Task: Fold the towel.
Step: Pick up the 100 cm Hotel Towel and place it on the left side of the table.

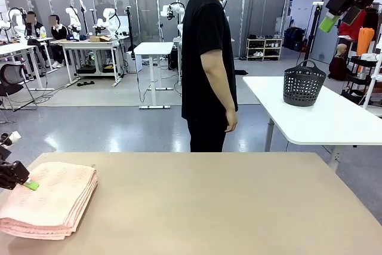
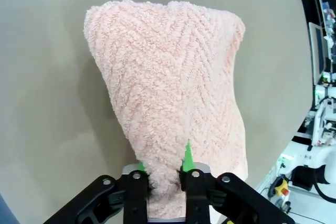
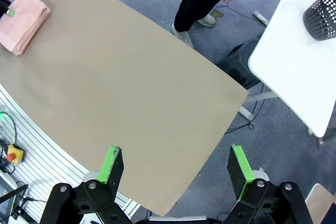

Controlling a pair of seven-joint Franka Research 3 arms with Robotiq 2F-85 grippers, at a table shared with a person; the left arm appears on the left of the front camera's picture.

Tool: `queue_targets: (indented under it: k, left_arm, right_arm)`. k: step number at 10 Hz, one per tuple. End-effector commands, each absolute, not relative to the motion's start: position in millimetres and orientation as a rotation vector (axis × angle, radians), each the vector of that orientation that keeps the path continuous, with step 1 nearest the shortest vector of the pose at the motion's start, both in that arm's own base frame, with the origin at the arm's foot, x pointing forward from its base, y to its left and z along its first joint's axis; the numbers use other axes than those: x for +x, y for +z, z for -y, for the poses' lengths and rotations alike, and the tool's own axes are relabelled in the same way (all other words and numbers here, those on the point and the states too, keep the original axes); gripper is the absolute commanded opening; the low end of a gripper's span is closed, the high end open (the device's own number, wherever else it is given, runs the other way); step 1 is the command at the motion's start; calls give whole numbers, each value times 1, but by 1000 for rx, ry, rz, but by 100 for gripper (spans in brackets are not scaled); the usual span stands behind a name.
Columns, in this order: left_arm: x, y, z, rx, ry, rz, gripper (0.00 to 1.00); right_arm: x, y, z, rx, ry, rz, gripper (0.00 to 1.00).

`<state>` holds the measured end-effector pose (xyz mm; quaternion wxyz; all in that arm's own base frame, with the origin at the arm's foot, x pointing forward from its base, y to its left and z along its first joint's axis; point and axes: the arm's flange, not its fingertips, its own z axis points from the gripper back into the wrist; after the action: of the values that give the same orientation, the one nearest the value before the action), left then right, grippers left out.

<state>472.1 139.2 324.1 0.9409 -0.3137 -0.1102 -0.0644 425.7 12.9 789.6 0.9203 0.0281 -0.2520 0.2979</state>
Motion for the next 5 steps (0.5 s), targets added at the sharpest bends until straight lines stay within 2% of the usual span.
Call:
queue_targets:
  k: [1, 2, 3, 5]
  left_arm:
    - [472, 328, -138, -579, -116, 242, 78]
    - [469, 330, -138, -562, -104, 248, 81]
    - [467, 334, -139, -544, -100, 251, 100]
    - [463, 341, -141, -500, -72, 249, 100]
  right_arm:
    - [425, 789, -12, 57, 608, 516, 100]
    - [425, 789, -12, 57, 608, 516, 100]
    - [425, 789, -12, 57, 608, 516, 100]
    - [425, 789, -12, 57, 608, 516, 100]
